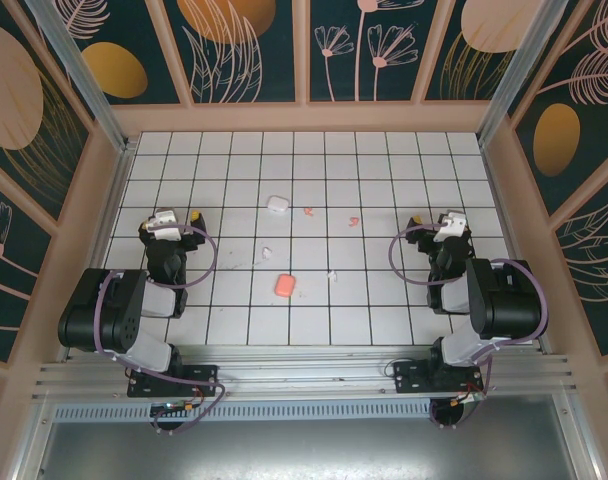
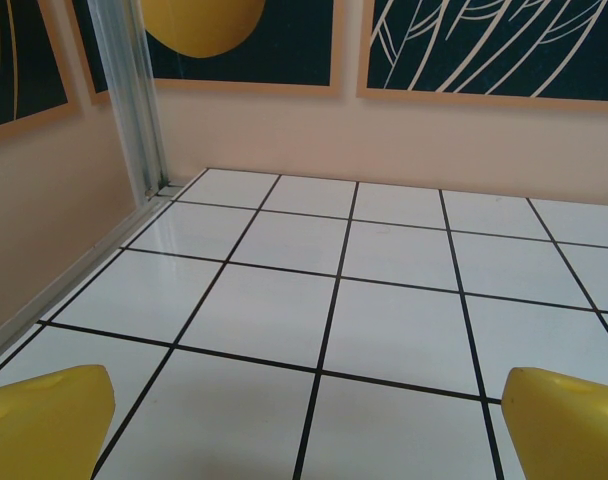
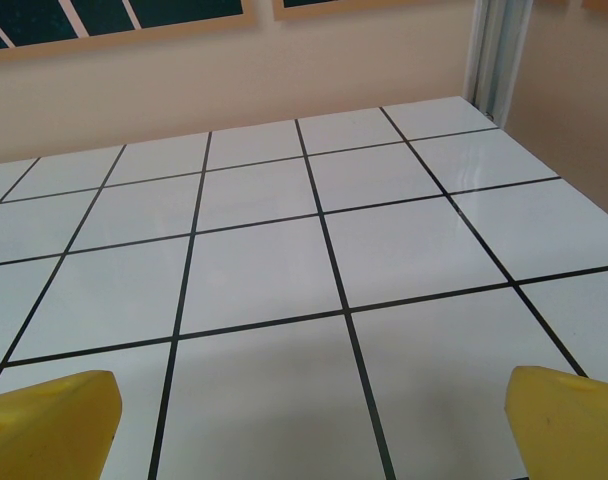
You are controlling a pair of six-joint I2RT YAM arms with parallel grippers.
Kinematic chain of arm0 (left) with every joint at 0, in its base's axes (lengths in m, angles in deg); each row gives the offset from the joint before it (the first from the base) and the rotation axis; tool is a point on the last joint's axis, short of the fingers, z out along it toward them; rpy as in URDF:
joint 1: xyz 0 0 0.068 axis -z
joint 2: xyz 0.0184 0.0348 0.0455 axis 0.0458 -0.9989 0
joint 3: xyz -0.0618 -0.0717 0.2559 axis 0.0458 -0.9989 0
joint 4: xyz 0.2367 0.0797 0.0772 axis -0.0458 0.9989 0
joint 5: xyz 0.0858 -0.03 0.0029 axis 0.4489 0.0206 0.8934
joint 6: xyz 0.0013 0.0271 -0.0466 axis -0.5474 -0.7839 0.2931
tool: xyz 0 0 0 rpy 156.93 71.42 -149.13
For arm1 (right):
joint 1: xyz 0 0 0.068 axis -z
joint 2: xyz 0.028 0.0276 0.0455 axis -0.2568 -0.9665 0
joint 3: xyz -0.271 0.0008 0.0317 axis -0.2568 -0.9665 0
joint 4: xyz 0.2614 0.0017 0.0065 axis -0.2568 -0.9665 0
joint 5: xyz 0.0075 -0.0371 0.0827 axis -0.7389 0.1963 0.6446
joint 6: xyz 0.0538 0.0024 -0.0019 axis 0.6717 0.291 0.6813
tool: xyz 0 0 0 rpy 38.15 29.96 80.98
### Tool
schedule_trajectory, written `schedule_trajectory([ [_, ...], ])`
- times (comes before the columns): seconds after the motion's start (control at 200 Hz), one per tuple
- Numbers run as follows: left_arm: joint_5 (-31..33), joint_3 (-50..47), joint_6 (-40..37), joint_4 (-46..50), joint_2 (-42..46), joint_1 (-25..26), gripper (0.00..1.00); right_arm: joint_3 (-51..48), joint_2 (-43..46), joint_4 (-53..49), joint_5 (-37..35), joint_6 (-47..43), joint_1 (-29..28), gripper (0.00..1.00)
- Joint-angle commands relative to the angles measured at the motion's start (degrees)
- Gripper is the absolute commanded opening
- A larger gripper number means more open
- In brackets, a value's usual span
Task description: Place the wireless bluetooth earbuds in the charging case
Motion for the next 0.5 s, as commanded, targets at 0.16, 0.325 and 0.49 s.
schedule_trajectory([
  [0.16, -0.34, -0.43, -0.74, -0.13, 1.02, -0.42, 0.99, 1.12, 1.17, 0.52, 1.27, 0.94, -0.37, 0.99],
  [0.325, -0.38, -0.34, -0.66, -0.12, 1.00, -0.41, 0.99, 1.17, 1.17, 0.52, 1.34, 0.98, -0.31, 0.99],
  [0.49, -0.52, -0.38, -0.65, -0.01, 1.06, -0.50, 0.99, 1.17, 1.25, 0.52, 1.37, 0.98, -0.27, 0.99],
])
